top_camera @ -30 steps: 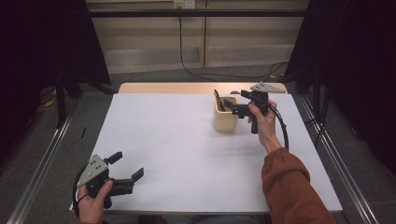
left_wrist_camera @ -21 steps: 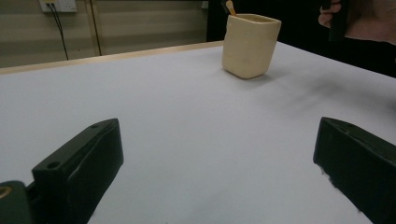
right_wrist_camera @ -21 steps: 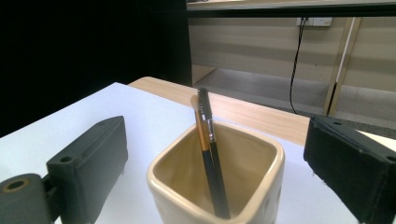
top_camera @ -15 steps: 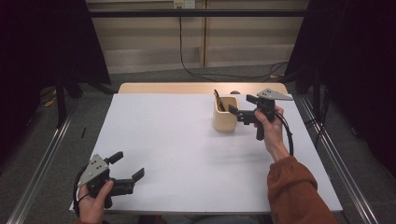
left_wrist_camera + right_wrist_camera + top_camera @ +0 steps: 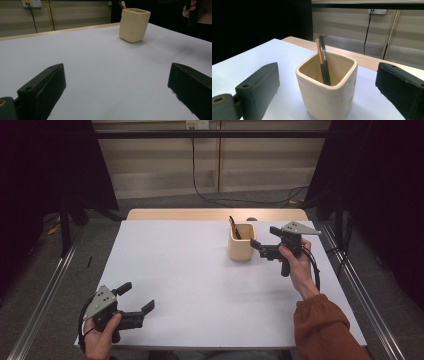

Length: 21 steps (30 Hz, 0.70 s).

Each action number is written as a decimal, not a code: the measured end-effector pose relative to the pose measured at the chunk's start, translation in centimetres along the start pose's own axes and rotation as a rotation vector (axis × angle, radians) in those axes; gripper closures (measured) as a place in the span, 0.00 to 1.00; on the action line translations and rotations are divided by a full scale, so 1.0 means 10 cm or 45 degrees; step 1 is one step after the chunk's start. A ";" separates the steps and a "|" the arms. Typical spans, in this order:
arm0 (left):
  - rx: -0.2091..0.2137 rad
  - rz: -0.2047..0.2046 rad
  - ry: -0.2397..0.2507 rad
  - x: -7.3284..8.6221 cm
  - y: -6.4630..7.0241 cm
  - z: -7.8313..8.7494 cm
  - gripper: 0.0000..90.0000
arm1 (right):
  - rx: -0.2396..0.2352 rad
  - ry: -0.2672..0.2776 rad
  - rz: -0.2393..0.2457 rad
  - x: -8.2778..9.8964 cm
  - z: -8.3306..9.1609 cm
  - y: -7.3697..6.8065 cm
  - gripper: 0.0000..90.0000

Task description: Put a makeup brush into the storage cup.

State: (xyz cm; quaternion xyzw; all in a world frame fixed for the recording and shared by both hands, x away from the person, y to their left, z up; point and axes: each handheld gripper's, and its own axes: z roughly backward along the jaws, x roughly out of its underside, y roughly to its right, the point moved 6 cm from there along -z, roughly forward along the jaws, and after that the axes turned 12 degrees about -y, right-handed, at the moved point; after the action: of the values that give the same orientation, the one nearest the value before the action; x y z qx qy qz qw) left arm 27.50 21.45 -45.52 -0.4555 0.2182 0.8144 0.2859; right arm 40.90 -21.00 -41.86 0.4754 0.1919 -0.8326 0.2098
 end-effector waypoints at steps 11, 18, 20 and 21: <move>-0.002 0.003 0.003 -0.01 0.01 -0.01 0.02 | -0.005 0.014 -0.001 0.08 0.18 -0.04 0.03; 0.004 -0.009 0.002 -0.01 0.00 -0.02 0.02 | 0.002 0.003 -0.007 0.18 0.29 -0.07 0.02; 0.002 -0.004 0.006 -0.01 0.00 -0.02 0.02 | 0.005 0.000 -0.004 0.20 0.32 -0.08 0.02; 0.000 0.001 0.004 -0.01 0.00 -0.01 0.02 | 0.012 0.002 0.001 0.21 0.34 -0.09 0.02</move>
State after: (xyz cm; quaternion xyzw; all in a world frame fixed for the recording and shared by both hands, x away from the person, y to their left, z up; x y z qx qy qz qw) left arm 27.61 21.34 -45.52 -0.4569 0.2188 0.8137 0.2850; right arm 37.03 -22.37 -41.91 0.4770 0.1879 -0.8330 0.2079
